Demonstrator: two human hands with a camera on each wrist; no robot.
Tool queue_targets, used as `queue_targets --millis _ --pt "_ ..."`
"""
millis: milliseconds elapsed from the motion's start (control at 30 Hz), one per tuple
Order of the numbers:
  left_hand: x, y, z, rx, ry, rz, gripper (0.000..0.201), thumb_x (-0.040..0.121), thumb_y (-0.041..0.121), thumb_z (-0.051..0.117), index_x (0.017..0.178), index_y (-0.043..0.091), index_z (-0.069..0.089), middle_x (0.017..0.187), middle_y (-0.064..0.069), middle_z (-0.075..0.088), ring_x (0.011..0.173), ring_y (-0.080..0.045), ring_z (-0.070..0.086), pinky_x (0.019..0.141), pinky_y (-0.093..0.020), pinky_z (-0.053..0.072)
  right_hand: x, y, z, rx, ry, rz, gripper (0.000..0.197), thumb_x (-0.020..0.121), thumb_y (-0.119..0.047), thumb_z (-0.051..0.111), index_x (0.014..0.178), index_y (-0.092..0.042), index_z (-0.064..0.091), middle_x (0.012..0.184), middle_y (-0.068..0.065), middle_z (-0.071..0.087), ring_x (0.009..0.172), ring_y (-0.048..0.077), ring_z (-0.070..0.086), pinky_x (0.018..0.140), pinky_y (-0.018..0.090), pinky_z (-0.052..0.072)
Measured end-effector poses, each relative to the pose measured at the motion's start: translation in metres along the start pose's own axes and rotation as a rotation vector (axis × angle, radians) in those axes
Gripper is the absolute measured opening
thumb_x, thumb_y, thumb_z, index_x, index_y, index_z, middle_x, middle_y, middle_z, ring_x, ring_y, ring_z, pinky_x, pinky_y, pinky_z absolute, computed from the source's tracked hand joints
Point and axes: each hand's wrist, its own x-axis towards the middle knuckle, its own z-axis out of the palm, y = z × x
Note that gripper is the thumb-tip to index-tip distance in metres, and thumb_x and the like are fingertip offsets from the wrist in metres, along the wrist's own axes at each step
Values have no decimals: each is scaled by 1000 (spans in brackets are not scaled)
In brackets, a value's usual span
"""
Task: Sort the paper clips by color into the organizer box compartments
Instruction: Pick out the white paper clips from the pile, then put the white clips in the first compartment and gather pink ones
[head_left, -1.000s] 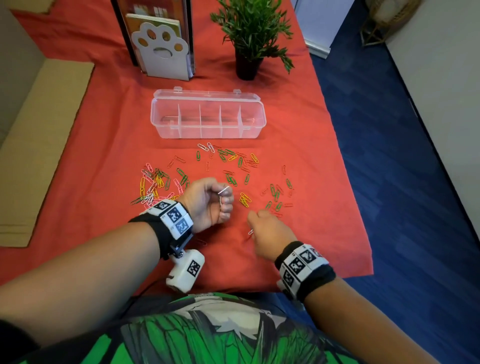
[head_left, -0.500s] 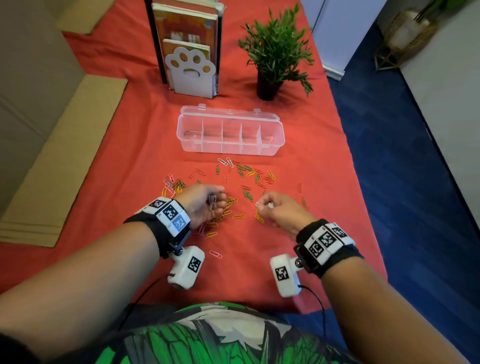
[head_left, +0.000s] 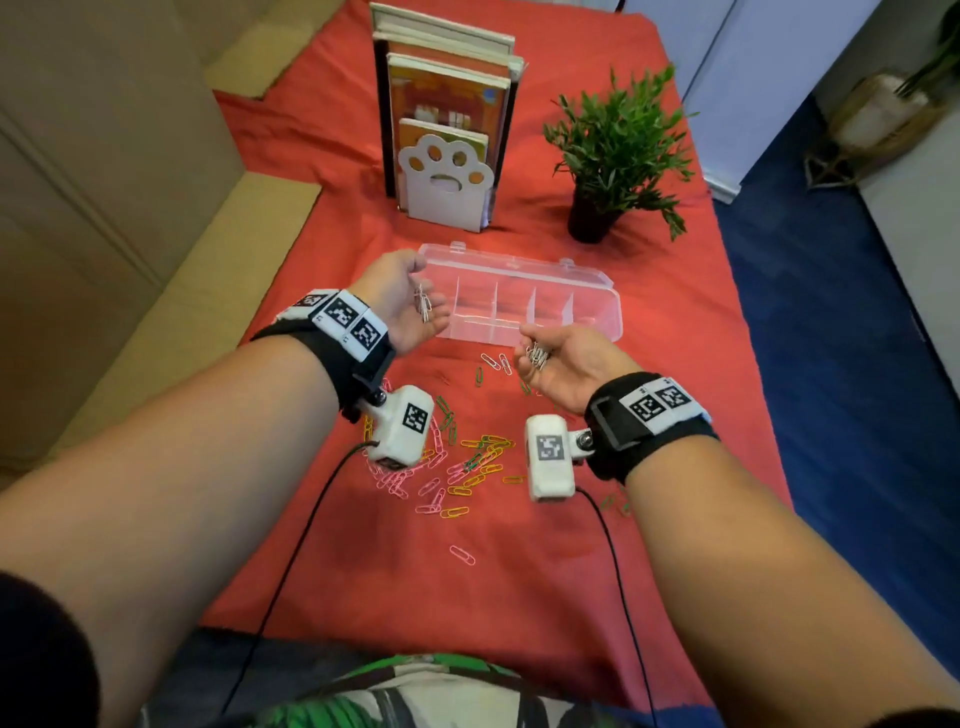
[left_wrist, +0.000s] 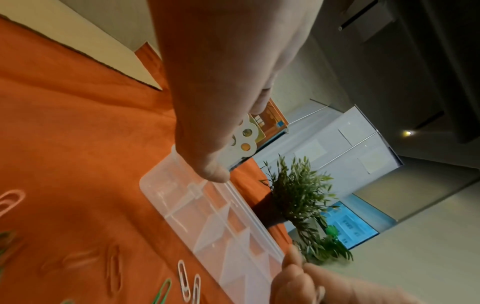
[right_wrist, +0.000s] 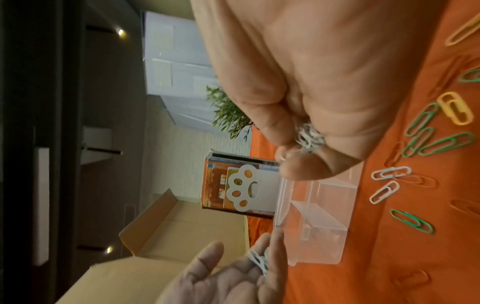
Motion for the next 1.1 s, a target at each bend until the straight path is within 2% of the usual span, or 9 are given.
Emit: queue_targets --millis 200,400,500,633,733,800,900,1000,1100 --pt "15 12 -4 -22 74 51 11 84 26 43 83 16 47 68 -2 39 62 -16 41 64 -27 43 13 -7 22 -158 58 -45 32 89 11 29 108 0 52 92 13 51 72 18 50 63 26 46" --pt "20 6 -11 -49 126 181 24 84 9 44 63 17 39 59 3 25 44 -9 27 37 -18 34 31 -5 49 -471 159 -273 51 76 26 24 105 -5 53 93 9 51 73 18 56 69 26 52" --pt "18 -2 -21 109 187 293 27 85 2 44 63 19 43 62 2 37 44 -4 38 46 -18 35 44 -8 68 -684 161 -406 54 75 25 36 118 -3 53 84 2 53 73 14 58 79 32 54" --pt "10 -27 -52 392 322 375 26 87 7 55 112 11 60 97 -8 64 80 -16 57 69 -27 47 56 -5 96 -954 121 -536 56 76 12 46 127 -11 50 103 6 58 92 23 60 83 38 55" --pt "-4 -51 -77 601 383 385 22 84 1 57 104 6 65 100 -14 67 86 -17 57 87 -35 50 61 0 102 -1173 72 -491 62 81 9 43 139 -11 40 130 14 53 116 26 54 94 33 46" --pt "-14 -66 -93 765 405 354 16 82 3 60 95 9 68 89 -7 67 80 -14 58 82 -28 49 63 1 98 -1235 132 -534 58 81 8 42 136 -9 45 135 13 53 125 27 50 104 33 42" --pt "-28 -86 -108 905 408 251 9 81 10 65 86 14 72 76 -4 67 67 -12 57 71 -22 45 57 4 86 -1193 231 -669 40 85 2 42 120 -8 60 118 9 64 112 24 59 98 33 46" --pt "-36 -100 -107 1045 388 224 13 80 15 67 91 16 74 78 -2 69 70 -12 59 71 -18 42 43 15 62 -1210 249 -674 28 90 -2 46 111 -10 63 102 1 64 95 18 60 78 21 43" --pt "-37 -105 -103 1197 373 243 15 74 22 73 89 19 73 81 3 70 77 -12 62 68 -17 38 40 30 28 -1393 282 -595 30 86 2 46 106 -6 66 108 10 68 100 24 62 82 21 43"
